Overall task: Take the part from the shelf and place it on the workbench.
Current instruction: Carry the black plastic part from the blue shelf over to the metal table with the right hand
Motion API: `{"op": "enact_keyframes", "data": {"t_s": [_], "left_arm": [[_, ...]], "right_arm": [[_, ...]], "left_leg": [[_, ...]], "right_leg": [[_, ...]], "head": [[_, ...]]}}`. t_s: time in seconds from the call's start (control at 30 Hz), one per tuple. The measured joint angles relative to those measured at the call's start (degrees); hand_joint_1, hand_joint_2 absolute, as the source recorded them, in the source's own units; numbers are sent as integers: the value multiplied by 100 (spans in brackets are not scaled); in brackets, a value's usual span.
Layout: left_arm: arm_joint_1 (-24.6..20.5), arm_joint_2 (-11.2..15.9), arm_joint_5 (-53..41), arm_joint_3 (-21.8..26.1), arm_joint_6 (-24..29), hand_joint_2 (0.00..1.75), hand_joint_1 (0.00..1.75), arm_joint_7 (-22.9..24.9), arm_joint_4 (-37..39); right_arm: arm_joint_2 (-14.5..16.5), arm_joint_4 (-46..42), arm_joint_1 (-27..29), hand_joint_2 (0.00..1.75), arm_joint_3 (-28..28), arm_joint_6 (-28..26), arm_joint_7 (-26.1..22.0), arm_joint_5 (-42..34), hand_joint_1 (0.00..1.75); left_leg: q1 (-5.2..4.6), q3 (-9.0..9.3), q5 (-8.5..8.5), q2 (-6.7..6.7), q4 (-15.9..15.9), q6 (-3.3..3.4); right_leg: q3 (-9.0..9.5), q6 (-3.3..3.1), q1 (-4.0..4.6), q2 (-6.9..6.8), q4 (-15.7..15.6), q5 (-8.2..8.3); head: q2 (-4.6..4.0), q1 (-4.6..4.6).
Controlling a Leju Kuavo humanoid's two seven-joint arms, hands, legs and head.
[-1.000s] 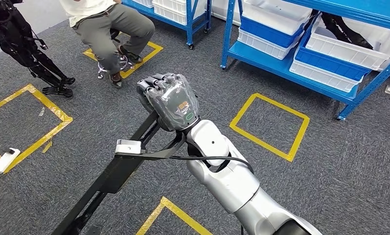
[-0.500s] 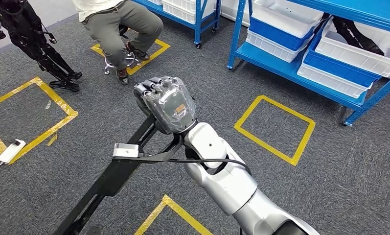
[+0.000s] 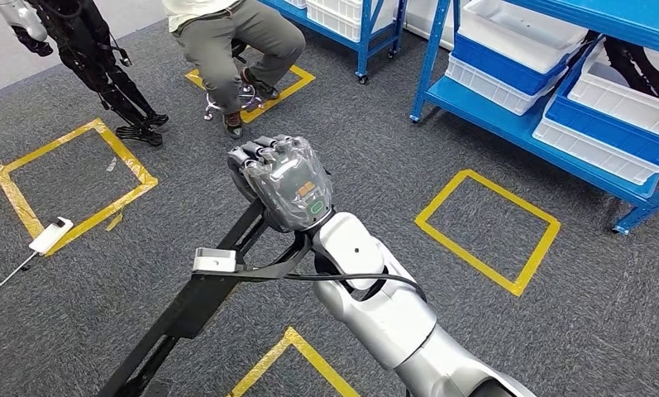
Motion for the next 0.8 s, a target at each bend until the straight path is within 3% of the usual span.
{"op": "enact_keyframes", "data": {"t_s": [0.07,0.17,0.2,0.23,0.27,0.33,0.4,0.5,0.57,0.67,0.7,0.73,0.77,0.8], "left_arm": [[2,-3,23,1,4,175,0,4,0],[-9,-12,54,7,10,175,0,4,0],[-5,-13,59,12,19,175,0,3,0],[0,-13,61,18,33,175,0,2,0],[2,-13,63,22,47,175,0,-1,0],[-3,-13,74,26,70,175,0,-9,0],[-14,-14,91,27,79,175,0,-24,0],[-10,-24,101,36,85,175,0,-39,0],[-14,-38,103,57,85,175,0,-40,0],[-23,-47,105,103,85,175,0,-46,0],[-19,-48,105,117,85,175,0,-49,0],[-14,-48,105,129,84,175,0,-51,0],[-10,-49,103,138,84,175,0,-55,0],[-10,-52,100,145,84,175,0,-61,0]], "right_arm": [[61,-1,-18,175,3,8,-18,-8,175],[103,2,-35,175,6,12,-43,-16,175],[108,4,-36,175,8,12,-60,-21,175],[115,6,-37,175,11,12,-77,-29,175],[126,7,-40,175,15,12,-92,-41,175],[164,9,-61,175,26,11,-114,-77,175],[200,15,-99,175,37,10,-136,-113,175],[234,35,-126,175,42,8,-167,-141,175],[250,44,-147,175,48,4,-175,-151,175],[240,79,-159,175,63,5,-177,-156,175],[234,97,-153,175,68,6,-177,-154,175],[232,114,-150,175,74,7,-177,-151,175],[232,128,-151,175,83,7,-177,-147,175],[233,139,-158,175,91,7,-177,-144,175]], "left_leg": [[25,-123,-178,113,261,-57],[34,-622,-676,260,1311,-113],[35,-746,-737,273,1554,-120],[34,-769,-691,281,1590,-117],[34,-679,-552,293,1407,-105],[18,-276,-207,377,645,-61],[-19,-5,-62,456,126,-11],[-45,19,-42,416,21,65],[-20,35,-6,382,-25,138],[-14,33,10,312,-38,194],[-16,29,11,282,-37,195],[-16,26,12,253,-36,194],[-14,28,14,221,-34,192],[-12,32,16,187,-32,187]], "right_leg": [[18,-76,-21,-40,-29,28],[27,-138,3,-123,-38,23],[28,-143,14,-151,-37,19],[31,-147,23,-174,-36,15],[37,-149,28,-195,-36,11],[51,-149,48,-224,-34,-2],[44,-129,91,-245,-28,-17],[25,-73,113,-293,-31,-33],[-72,-48,113,-258,177,-163],[-565,-89,88,-173,1236,-611],[-719,-81,80,-164,1542,-702],[-781,-51,73,-158,1656,-710],[-714,-4,64,-153,1507,-617],[-549,44,53,-140,1166,-466]], "head": [[0,-23],[0,-48],[0,-47],[0,-48],[0,-47],[0,-47],[0,-41],[0,-34],[0,-26],[0,-7],[0,-4],[0,0],[0,2],[0,2]]}}
